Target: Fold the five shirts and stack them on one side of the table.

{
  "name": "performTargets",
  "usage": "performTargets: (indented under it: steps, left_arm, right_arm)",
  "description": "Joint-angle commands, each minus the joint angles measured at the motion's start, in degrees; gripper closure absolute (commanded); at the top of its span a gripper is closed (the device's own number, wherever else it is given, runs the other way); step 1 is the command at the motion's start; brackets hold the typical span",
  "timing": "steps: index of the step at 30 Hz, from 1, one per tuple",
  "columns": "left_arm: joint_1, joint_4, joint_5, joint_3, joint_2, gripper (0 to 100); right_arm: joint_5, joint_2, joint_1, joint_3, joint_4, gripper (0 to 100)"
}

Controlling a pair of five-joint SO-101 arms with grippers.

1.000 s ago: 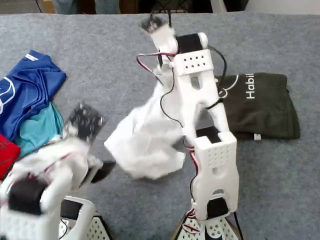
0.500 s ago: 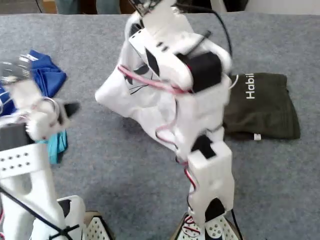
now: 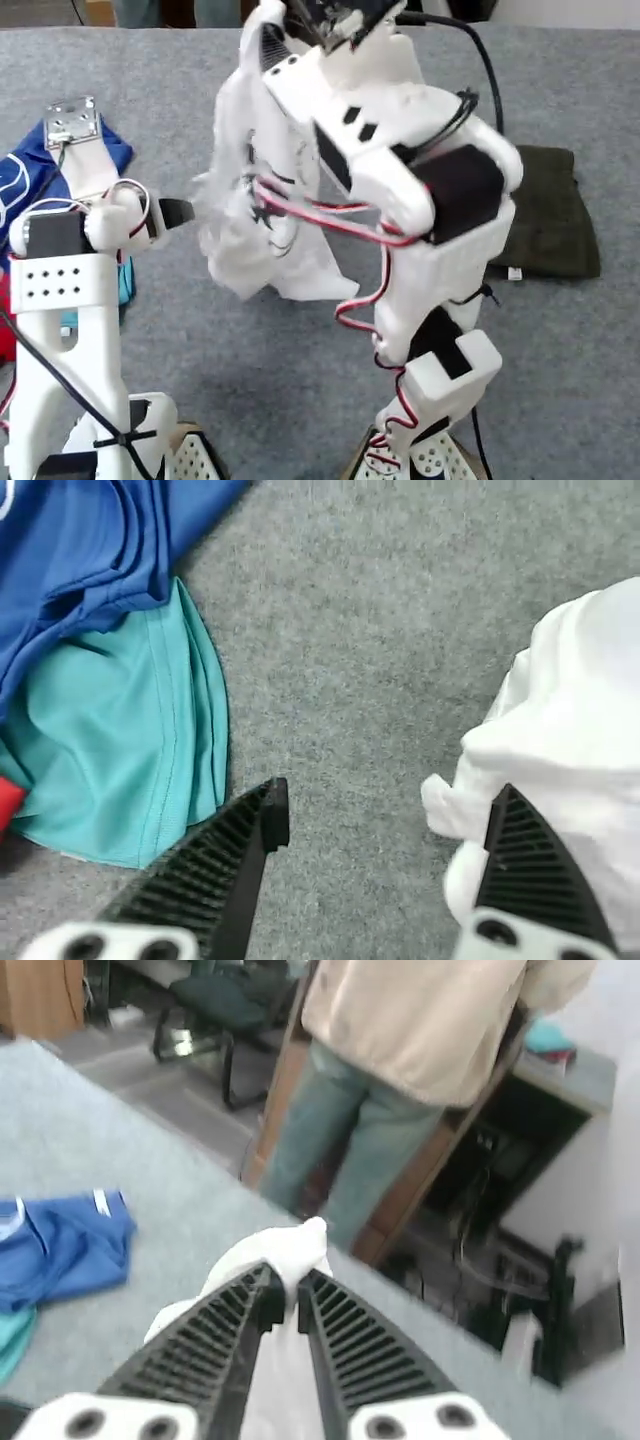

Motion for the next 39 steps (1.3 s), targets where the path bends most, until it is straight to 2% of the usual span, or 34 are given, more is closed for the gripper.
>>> performTargets:
  steps: [1, 4, 7, 9, 11, 17, 23, 26, 30, 33, 39]
  left_arm:
    - [0.66, -5.27, -0.18, 5.32, 0.00, 68]
    - [2.33, -9.85, -3.43, 11.82, 0.00, 73]
    - [5.23, -14.24, -5.71, 16.40, 0.00, 90]
    - [7.87, -16.35, -9.85, 18.15, 0.00, 98]
    - [10.51, -16.18, -11.16, 18.68, 0.00, 96]
    - [15.25, -17.49, -5.19, 19.56, 0.09, 96]
    - [14.99, -8.53, -2.73, 18.68, 0.00, 72]
    - [15.52, -6.59, -2.73, 19.38, 0.00, 65]
    - [15.60, -8.97, -1.93, 21.41, 0.09, 65]
    - [16.13, -13.27, 3.43, 22.11, 0.09, 65]
    - [26.77, -14.59, 6.24, 21.85, 0.09, 66]
  right_arm:
    - [0.70, -2.33, 5.27, 4.44, 5.10, 98.5]
    - [3.25, -2.77, 10.29, 10.77, 7.82, 98.5]
    - [5.19, -2.77, 15.56, 14.99, 7.82, 98.5]
    - [6.68, -2.68, 17.58, 17.80, 7.82, 98.5]
    - [8.09, -2.77, 18.55, 21.14, 7.82, 98.5]
    - [13.36, -2.86, 22.15, 34.24, 7.91, 98.5]
    - [15.30, -11.12, 28.84, 49.10, 8.00, 98.5]
    - [17.32, -18.24, 32.35, 59.03, 7.82, 98.5]
    - [22.51, -27.03, 36.84, 72.57, 7.38, 98.5]
    - [23.47, -33.54, 38.59, 81.98, 3.96, 98.5]
    - [23.47, -43.82, 38.51, 94.46, -0.44, 98.5]
